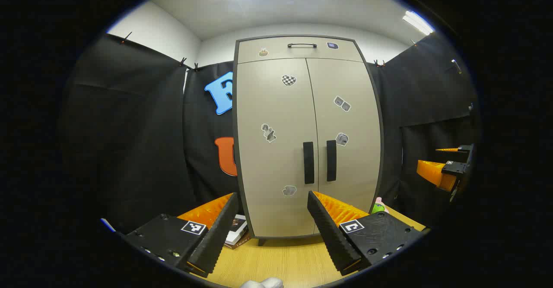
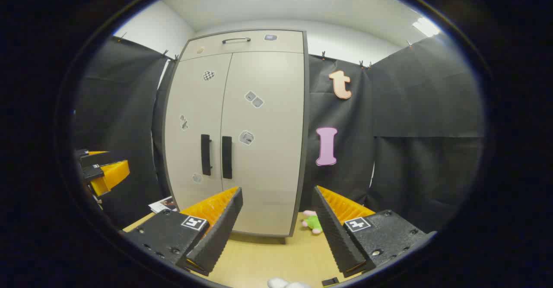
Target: Open the right door of the double-door shoe cabinet with the right hand, and open the left door with the left hand.
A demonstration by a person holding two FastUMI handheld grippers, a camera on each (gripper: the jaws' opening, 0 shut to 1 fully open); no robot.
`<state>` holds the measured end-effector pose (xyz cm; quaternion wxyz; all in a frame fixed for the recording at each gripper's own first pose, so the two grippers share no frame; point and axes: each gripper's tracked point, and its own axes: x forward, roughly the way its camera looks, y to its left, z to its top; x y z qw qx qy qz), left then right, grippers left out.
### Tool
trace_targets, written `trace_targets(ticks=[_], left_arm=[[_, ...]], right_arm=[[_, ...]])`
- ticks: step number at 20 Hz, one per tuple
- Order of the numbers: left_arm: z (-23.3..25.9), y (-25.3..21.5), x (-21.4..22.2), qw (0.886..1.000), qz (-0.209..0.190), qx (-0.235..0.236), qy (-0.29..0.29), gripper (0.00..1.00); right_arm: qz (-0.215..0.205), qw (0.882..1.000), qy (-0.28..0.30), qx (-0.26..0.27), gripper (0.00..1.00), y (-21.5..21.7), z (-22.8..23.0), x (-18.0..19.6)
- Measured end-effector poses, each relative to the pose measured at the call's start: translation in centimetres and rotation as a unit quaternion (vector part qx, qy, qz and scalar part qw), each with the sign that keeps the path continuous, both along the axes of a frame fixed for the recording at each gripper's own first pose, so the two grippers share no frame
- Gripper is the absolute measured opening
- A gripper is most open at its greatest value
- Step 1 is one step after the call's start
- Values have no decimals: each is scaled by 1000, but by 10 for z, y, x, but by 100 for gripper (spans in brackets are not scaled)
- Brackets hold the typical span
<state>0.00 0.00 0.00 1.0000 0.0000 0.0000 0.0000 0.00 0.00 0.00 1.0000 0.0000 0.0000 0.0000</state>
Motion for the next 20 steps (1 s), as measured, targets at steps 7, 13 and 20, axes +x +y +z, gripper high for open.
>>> trace_targets(ticks=[7, 13, 20], left_arm=[[2, 6, -5, 1000, 3, 3, -4, 96], [2, 11, -7, 1000, 6, 2, -4, 96], [-4, 16, -7, 1000, 6, 0, -1, 96]], right_arm=[[2, 1000, -3, 0, 100, 2, 4, -4], [4, 1000, -3, -4, 100, 2, 6, -8], [10, 1000, -1, -9, 100, 10, 5, 0]])
